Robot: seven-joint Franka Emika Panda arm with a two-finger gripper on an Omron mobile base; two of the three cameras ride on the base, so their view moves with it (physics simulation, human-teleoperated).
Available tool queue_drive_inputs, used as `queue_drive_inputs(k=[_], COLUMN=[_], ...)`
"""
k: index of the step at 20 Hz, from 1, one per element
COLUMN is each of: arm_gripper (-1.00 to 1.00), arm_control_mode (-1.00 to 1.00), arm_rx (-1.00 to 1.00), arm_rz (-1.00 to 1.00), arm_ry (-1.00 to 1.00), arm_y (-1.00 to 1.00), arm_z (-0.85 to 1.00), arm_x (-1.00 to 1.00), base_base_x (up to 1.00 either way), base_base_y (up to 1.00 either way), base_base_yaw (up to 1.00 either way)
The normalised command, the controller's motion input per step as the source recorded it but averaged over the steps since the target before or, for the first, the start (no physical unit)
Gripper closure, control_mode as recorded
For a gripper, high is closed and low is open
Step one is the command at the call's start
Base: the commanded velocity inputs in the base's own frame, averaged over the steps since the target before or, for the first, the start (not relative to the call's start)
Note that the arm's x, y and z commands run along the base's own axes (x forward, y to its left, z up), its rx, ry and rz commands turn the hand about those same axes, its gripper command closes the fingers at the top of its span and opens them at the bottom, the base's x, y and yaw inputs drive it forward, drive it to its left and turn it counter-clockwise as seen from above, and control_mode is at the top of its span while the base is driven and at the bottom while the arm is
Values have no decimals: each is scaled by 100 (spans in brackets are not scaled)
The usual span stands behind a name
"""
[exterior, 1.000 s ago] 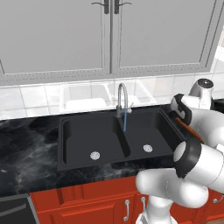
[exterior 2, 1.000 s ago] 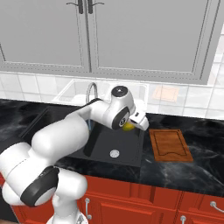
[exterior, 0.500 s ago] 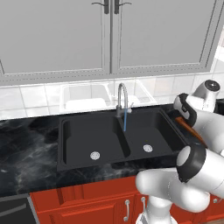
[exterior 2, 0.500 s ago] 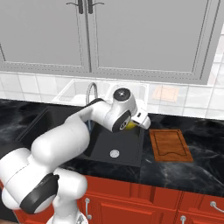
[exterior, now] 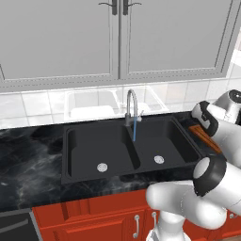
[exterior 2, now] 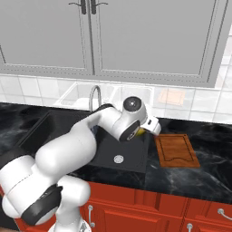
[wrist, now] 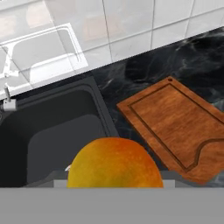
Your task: Pick the mango from the sink and place it on the cutting board to airdry. Then turn off the sink faucet.
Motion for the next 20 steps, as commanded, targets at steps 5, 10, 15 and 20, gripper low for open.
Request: queue_drive_inputs(k=[5, 10, 15, 20], arm_gripper=[100, 100, 100, 100], arm_control_mode=[-100, -100, -100, -100], arm_rx=[0, 0, 0, 0], arm_rz=[0, 2, 1, 0], arm_ry=[0, 0, 0, 0], arm_y=[-39, -32, -24, -16], arm_z=[0, 0, 0, 0], arm_x=[0, 3, 5, 6], base_base_x=[0, 0, 0, 0], base_base_y=[0, 0, 0, 0], base_base_yaw=[0, 0, 0, 0])
